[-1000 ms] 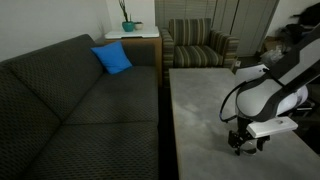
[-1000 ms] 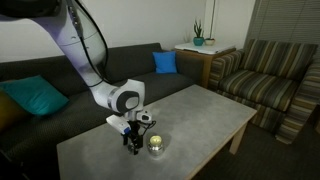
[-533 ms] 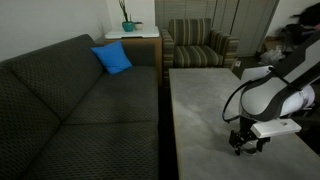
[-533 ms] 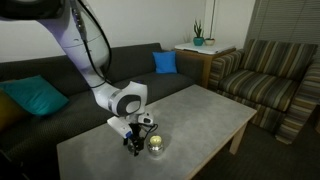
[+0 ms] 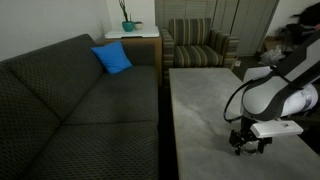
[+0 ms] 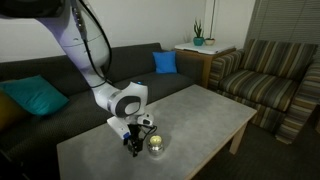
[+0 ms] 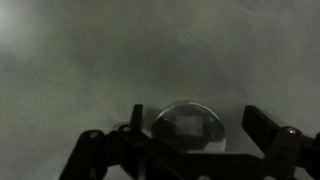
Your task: Use the silver lid to cover the silver tin
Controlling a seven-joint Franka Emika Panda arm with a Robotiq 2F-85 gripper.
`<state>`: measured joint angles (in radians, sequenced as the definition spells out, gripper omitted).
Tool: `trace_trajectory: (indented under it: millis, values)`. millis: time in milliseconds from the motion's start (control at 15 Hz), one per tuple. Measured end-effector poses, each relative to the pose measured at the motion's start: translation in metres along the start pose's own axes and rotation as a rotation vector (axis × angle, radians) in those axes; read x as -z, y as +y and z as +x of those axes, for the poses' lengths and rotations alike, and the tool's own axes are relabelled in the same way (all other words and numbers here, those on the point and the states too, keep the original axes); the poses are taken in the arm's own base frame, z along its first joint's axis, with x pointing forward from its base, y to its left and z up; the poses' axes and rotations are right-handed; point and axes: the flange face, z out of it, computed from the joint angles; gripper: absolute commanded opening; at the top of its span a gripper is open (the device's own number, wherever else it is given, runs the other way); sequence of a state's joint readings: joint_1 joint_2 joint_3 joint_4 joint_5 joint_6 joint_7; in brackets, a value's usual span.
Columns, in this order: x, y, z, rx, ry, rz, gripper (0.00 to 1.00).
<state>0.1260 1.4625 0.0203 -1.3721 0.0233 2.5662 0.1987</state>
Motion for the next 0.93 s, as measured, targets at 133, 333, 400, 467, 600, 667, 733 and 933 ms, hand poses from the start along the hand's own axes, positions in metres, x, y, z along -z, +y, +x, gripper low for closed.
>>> trace_trajectory:
  millis: [133, 333, 400, 467, 600, 667, 733, 933]
  values:
    - [0.0, 0.001, 0.0, -0.021, -0.003, 0.008, 1.0]
    - [-0.001, 0.002, -0.001, -0.037, -0.006, 0.017, 0.73]
    - [0.0, 0.002, -0.001, -0.04, -0.007, 0.02, 0.68]
    - [0.001, 0.001, 0.0, -0.043, -0.007, 0.025, 0.6]
    - [0.005, -0.003, 0.002, -0.047, -0.015, 0.035, 0.47]
    - [0.006, -0.005, 0.003, -0.049, -0.021, 0.039, 0.41]
    - [0.008, -0.007, 0.004, -0.05, -0.026, 0.043, 0.37]
    - [0.009, -0.009, 0.005, -0.053, -0.032, 0.046, 0.31]
